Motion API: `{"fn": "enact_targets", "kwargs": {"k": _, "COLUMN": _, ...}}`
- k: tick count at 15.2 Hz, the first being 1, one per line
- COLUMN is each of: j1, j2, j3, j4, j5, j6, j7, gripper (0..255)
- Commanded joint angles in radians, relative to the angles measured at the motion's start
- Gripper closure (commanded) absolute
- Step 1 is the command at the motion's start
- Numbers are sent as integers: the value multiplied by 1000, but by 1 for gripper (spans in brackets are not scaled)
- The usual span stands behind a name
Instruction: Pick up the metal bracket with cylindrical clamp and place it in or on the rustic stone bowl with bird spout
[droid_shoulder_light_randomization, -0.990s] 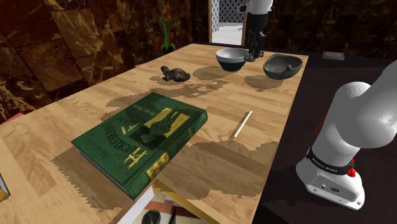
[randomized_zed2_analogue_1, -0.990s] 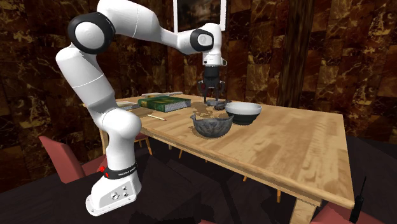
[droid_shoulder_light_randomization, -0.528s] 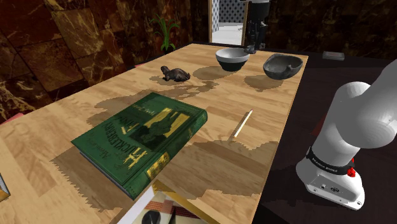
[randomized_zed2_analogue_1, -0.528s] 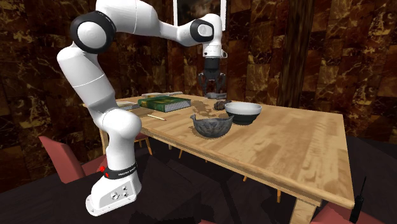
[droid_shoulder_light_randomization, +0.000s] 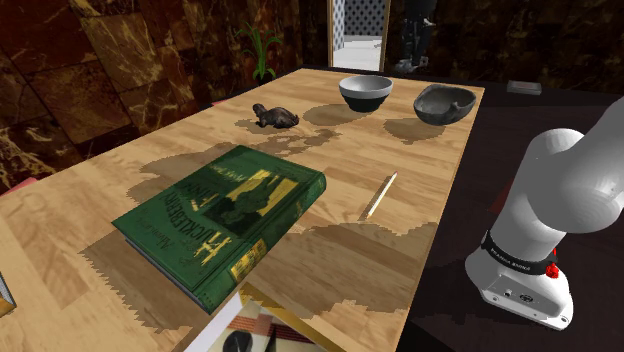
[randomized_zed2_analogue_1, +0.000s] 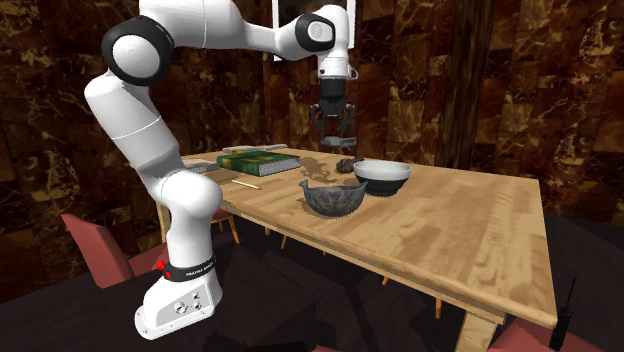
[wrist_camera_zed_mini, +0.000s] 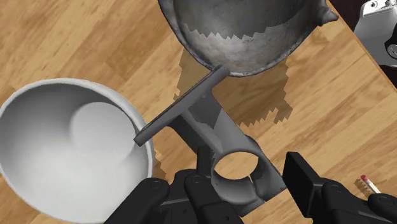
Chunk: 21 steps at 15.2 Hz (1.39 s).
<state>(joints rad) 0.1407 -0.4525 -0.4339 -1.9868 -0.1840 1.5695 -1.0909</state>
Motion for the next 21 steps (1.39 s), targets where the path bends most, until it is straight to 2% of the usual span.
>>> {"fn": "enact_targets", "kwargs": {"k": 1, "j1": -18, "j2": -39, "j3": -15, "j4": -14, "j5": -22, "j6": -19, "j7": -29, "gripper": 255}}
{"fn": "enact_targets", "kwargs": {"k": 9, "j1": -90, "j2": -169, "j3": -89, "j4": -34, "j5": -112, "j6": -101, "j7": -164, "gripper": 255}}
{"fn": "enact_targets", "kwargs": {"k": 21, "j1": -108, "j2": -213, "j3": -115, "j4": -223, "j5": -144, "j6": 46, "j7": -146, "gripper": 255}}
